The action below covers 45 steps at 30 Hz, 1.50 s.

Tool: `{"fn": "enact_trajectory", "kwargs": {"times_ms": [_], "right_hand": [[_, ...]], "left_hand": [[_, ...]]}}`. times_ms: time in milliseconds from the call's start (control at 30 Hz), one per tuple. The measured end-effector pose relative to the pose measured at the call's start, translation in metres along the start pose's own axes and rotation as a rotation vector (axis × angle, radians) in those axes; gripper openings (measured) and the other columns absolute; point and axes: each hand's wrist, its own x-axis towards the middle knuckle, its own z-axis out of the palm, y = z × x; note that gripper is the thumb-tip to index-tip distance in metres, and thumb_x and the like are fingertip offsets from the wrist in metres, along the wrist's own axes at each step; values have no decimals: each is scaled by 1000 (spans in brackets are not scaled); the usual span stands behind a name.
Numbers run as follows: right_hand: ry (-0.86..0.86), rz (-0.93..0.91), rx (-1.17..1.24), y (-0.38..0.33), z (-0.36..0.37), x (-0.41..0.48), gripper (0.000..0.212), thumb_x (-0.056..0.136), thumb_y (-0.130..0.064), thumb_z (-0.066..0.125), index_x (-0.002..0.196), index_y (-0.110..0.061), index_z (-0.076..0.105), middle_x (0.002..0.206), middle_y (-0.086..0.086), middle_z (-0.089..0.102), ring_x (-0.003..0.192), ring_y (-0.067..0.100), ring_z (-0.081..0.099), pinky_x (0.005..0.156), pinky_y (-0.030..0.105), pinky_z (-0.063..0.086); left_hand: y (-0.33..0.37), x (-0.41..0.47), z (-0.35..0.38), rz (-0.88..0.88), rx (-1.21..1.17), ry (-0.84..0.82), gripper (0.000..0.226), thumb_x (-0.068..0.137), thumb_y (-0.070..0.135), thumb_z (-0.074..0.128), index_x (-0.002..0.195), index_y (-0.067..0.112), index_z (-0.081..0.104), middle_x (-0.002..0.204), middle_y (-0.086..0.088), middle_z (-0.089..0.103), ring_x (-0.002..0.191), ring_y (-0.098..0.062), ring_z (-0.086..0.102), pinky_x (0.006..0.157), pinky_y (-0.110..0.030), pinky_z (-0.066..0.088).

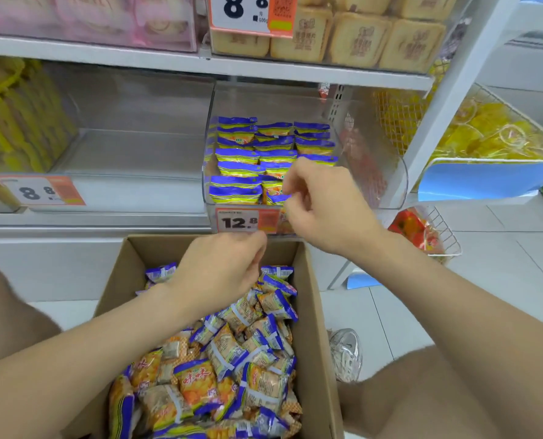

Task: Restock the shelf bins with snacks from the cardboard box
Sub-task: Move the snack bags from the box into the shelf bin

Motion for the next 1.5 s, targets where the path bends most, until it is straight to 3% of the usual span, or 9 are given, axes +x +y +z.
{"fn": "enact_trajectory", "kwargs": {"times_ms": [233,400,533,633,800,1000,1200,1367,1500], "right_hand": [[-968,-146,-287,-43,57,-67,13,87,-13,53,75,-17,52,71,3,49,75,34,64,64,46,59],[-1069,-130,-447,-30,78,-60,25,97,-13,53,76,-20,40,77,2,43,69,23,55,58,37,48],[-1103,-106,-490,-14,85,-53,26,97,-13,52,77,-24,39,82,2,49,75,25,60,68,42,58],[-1138,-82,-513,-9,85,-51,7,97,-16,56,93,-21,52,88,4,53,81,28,63,68,42,59],[-1061,-11,-419,-10,43,-35,25,96,-12,59,120,-17,50,90,2,45,71,22,52,53,35,38],[-738,192,-102,-5,-20,-12,18,105,-18,46,121,-24,51,99,-4,61,94,16,59,74,29,46],[-694,506,542,-2,-44,1,43,94,-34,73,135,-31,61,112,11,77,98,28,76,88,47,64],[-512,442,659,-1,-60,18,42,91,-12,79,127,-24,61,103,12,79,97,31,77,99,54,57],[-126,422,411,20,-73,36,40,73,-19,93,96,-21,62,76,0,73,66,11,67,72,46,58]], "left_hand": [[-21,-30,88,-92,20,-863,37,94,9,63,129,19,54,105,-3,60,97,-29,65,75,-44,58],[-25,-52,142,-27,-81,-1054,87,89,23,81,160,30,30,145,-9,44,121,-33,56,97,-51,55],[-25,-63,163,78,253,-1092,66,94,36,77,153,24,49,165,-13,25,145,-40,36,110,-53,43],[-31,-51,151,13,205,-1100,66,86,56,79,138,19,62,151,-9,43,140,-37,40,110,-55,41],[-28,-9,81,-236,-458,-896,59,77,55,88,110,14,62,94,4,60,83,-18,57,69,-34,46],[5,5,-15,59,-506,-181,56,70,28,94,111,27,55,106,15,63,99,-5,61,78,-26,51],[17,20,-53,162,-572,278,53,80,23,91,120,18,57,112,6,59,104,-13,62,81,-28,54],[7,46,-67,137,-498,208,79,76,17,93,142,26,51,132,2,44,128,-3,50,100,-17,44],[-1,57,-75,57,-426,164,82,86,18,81,154,33,38,145,8,40,131,-8,49,107,-34,47]]}}
